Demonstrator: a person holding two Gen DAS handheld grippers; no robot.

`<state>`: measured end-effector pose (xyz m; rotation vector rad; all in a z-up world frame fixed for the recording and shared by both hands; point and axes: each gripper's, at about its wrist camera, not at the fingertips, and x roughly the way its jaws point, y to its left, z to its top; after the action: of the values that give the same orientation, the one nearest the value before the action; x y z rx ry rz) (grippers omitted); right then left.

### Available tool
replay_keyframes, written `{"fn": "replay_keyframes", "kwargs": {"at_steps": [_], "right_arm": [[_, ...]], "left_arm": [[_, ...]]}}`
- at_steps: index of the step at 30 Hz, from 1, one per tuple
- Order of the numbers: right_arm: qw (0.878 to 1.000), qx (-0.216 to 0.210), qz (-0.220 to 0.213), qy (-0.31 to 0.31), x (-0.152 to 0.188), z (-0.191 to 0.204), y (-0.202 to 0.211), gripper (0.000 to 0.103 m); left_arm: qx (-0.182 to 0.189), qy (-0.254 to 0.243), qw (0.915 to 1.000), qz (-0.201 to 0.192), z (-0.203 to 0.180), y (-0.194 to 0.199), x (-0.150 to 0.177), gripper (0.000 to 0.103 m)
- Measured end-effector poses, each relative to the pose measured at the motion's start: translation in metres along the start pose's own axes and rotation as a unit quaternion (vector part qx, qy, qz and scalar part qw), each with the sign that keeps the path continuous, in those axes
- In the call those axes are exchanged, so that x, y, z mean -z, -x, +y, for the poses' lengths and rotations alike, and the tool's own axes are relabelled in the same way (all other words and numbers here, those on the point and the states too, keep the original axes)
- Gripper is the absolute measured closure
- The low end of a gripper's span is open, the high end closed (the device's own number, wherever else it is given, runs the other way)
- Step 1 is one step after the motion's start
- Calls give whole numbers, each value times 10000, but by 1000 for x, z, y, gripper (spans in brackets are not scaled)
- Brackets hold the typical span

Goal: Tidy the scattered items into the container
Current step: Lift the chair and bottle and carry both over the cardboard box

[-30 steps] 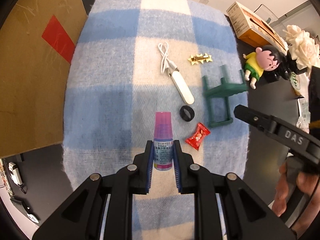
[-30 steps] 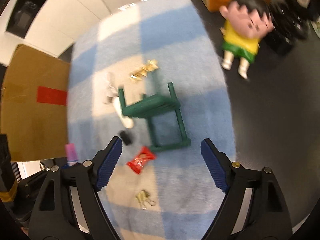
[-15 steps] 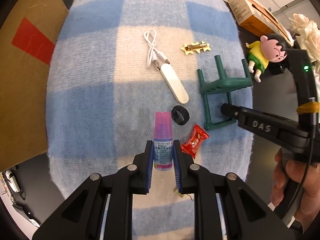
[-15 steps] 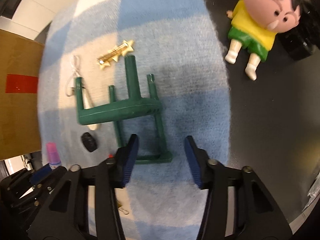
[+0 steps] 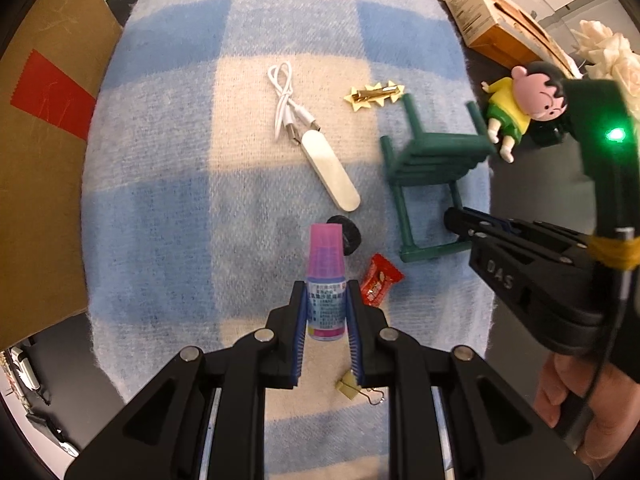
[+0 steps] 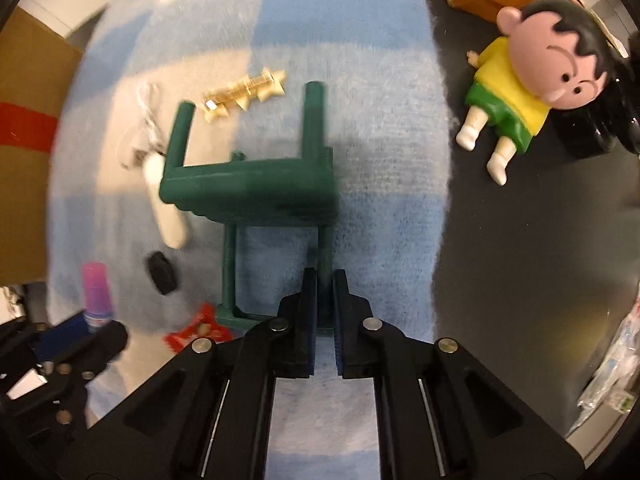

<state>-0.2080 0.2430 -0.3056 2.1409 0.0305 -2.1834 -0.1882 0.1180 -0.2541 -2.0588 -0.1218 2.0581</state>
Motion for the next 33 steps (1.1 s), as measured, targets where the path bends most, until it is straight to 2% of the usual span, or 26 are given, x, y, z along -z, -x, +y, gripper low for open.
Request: {"fn": "replay_keyframes", "kwargs": {"at_steps": [16,19,33], "right_arm": [[9937,-916,-543,-353,26,17,71,97],[9924,-974,-670,-346,32,7,84,97],[9835,-1240,-1310,-129,36,35,150,97]], "left_arm": [[132,133,9986,-499,14,53,16,85],[144,166,9980,-589,18,61,19,85],[238,341,9933,-1079,35,113,26,85]]}}
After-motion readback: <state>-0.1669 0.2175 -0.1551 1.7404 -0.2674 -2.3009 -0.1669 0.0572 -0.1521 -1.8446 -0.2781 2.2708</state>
